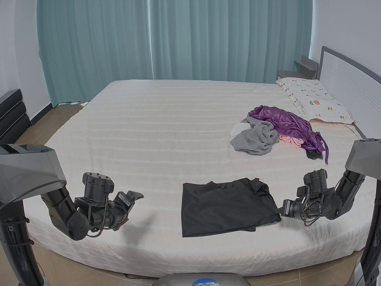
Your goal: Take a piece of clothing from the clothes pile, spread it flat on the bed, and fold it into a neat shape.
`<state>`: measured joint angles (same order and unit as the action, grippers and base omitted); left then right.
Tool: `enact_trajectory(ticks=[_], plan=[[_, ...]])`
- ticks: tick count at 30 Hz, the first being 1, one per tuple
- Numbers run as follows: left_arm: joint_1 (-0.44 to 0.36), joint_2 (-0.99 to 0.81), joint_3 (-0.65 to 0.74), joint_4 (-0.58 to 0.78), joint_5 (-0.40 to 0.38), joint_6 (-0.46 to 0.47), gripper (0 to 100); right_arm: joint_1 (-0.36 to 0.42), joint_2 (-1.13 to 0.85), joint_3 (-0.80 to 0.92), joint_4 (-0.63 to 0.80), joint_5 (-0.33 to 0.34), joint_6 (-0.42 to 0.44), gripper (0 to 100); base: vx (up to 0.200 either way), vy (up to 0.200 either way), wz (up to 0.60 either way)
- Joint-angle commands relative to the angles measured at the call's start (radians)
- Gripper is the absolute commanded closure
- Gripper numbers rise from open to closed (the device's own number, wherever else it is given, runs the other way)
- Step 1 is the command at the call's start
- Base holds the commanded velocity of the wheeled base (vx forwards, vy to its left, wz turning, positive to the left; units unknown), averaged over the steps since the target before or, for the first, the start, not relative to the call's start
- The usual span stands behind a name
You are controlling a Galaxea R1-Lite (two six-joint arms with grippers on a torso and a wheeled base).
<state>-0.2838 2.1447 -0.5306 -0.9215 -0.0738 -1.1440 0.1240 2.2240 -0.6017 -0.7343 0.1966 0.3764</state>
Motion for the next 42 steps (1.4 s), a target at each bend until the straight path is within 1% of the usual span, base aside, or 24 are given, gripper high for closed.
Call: enact_trajectory(ticks=[1,4,6,7,8,9,10,11,14,16,17,23,29,30,31,33,39,42], plan=[[0.0,0.001,0.0,0.0,0.0,0.0,0,-0.001,-0.011,-0.006,-0.002,0.003,0.003,0,0.0,0.0,0.0],[0.0,0.001,0.0,0.0,0.0,0.0,0,0.011,-0.05,-0.015,-0.007,0.009,0.021,0,0.0,0.0,0.0],[0.0,0.003,0.0,0.0,0.0,0.0,0,0.034,-0.053,-0.04,-0.008,0.014,0.072,0,0.0,0.0,0.0],[0.0,0.003,0.0,0.0,0.0,0.0,0,0.034,-0.053,-0.04,-0.008,0.014,0.072,0,0.0,0.0,0.0],[0.0,0.004,0.0,0.0,0.002,0.0,0,0.071,-0.049,-0.075,-0.016,0.012,0.151,0,0.0,0.0,0.0],[0.0,0.006,0.0,0.0,0.002,0.0,0,0.088,-0.041,-0.093,-0.022,0.01,0.194,0,0.0,0.0,0.0],[0.0,0.004,0.0,0.0,0.002,0.0,0,0.098,-0.037,-0.101,-0.022,0.01,0.217,0,0.0,0.0,0.0],[0.0,0.006,0.0,0.0,0.002,0.0,0,0.128,-0.015,-0.125,-0.025,0.01,0.263,0,0.0,0.0,0.0],[0.0,0.006,0.0,-0.002,0.002,0.0,0,0.169,0.045,-0.191,-0.025,0.004,0.343,0,0.0,0.0,0.0],[0.0,0.004,0.0,0.0,0.002,0.0,0,0.175,0.051,-0.201,-0.025,0.004,0.352,0,0.0,0.0,0.0],[0.0,0.006,0.0,0.0,0.002,0.0,0,0.193,0.091,-0.248,-0.024,0.004,0.398,0,0.0,0.0,0.0],[0.0,0.006,0.0,0.0,0.002,0.0,0,0.203,0.183,-0.351,-0.014,-0.003,0.42,0,0.0,0.0,0.0],[0.0,0.004,0.0,0.0,0.002,0.0,0,0.189,0.232,-0.435,-0.019,-0.043,0.42,0,0.0,0.0,0.0],[0.0,0.006,0.0,0.0,0.002,0.0,0,0.164,0.266,-0.489,-0.027,-0.095,0.418,0,0.0,0.0,0.0],[0.0,0.006,0.0,0.0,0.002,0.0,0,0.164,0.266,-0.489,-0.027,-0.095,0.418,0,0.0,0.0,0.0],[0.0,0.006,0.0,0.0,0.002,0.0,0,0.123,0.281,-0.552,-0.034,-0.152,0.42,0,0.0,0.0,0.0],[-0.006,0.007,0.0,0.0,0.002,0.001,0,0.023,0.316,-0.602,-0.102,-0.16,0.42,0,0.0,0.0,0.0],[-0.006,0.007,0.0,0.0,0.002,0.001,0,0.006,0.339,-0.602,-0.128,-0.158,0.42,0,0.0,0.0,0.0]])
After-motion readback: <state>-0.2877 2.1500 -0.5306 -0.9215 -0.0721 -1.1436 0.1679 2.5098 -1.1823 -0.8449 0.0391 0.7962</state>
